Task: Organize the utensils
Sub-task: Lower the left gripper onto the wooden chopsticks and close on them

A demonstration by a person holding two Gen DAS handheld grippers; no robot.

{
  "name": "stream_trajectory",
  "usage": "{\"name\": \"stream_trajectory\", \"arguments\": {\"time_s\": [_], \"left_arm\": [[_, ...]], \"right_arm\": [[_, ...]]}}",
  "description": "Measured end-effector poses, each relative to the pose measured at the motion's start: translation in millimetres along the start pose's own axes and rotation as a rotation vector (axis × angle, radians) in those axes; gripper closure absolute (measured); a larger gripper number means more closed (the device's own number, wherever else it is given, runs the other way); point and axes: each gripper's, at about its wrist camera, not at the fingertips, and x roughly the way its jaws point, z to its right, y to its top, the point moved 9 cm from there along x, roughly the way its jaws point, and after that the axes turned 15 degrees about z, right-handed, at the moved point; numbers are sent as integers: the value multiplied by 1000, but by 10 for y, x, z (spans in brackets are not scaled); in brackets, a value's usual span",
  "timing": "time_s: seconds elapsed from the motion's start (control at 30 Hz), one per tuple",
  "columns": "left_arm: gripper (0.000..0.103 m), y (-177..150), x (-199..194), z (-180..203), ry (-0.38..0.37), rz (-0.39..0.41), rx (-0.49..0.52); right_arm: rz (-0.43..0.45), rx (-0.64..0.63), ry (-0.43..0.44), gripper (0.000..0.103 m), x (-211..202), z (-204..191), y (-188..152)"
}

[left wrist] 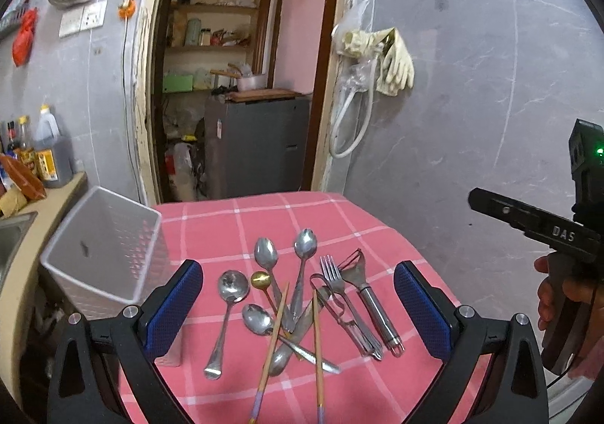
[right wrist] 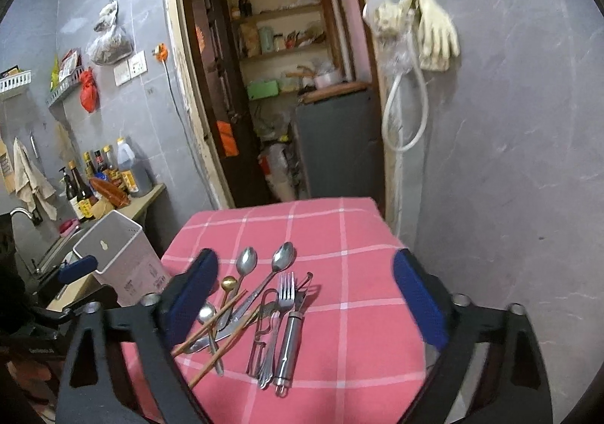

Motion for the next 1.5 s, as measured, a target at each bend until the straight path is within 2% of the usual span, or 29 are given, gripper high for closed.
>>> {"name": "stream_trajectory", "arguments": {"time_s": [0.03,0.17,0.23,0.27,0.43,0.6,0.77,0.83,0.9,1.03,1.23,1.3,1.5], "left_arm": [[5,-37,65,17,0,-11,-2],[18,-287,367,83,-15,-86,-7],[22,-448,522,112,-33,-145,-13],[24,-540,600,130,-52,-179,-19],[24,-945,882,71,-18,-325,2],[24,-1154,995,-26,4,-393,17],[25,-1262,1137,-22,-14,-445,19],[30,-1337,1191,-1,-23,-482,28],[41,-1365,1204,7,-19,-506,40],[50,-1366,1185,29,-12,-531,65],[71,-1338,1225,68,-23,-566,120],[82,-1330,1220,113,-41,-582,130],[83,-1321,1254,201,-46,-615,143]], "right_arm": [[-19,7,12,31,114,21,-55],[-92,34,63,45,476,57,-316],[-140,47,89,55,666,59,-498],[-171,57,105,56,787,56,-609],[-270,71,147,59,1149,25,-1001],[-372,102,188,62,1452,-60,-1354],[-415,114,211,62,1614,-178,-1559],[-431,116,213,62,1653,-189,-1635],[-449,122,219,64,1678,-190,-1693],[-460,128,231,67,1707,-151,-1737],[-472,136,219,85,1746,-133,-1776],[-482,142,224,86,1753,-171,-1793],[-494,154,217,86,1717,-183,-1812]]}}
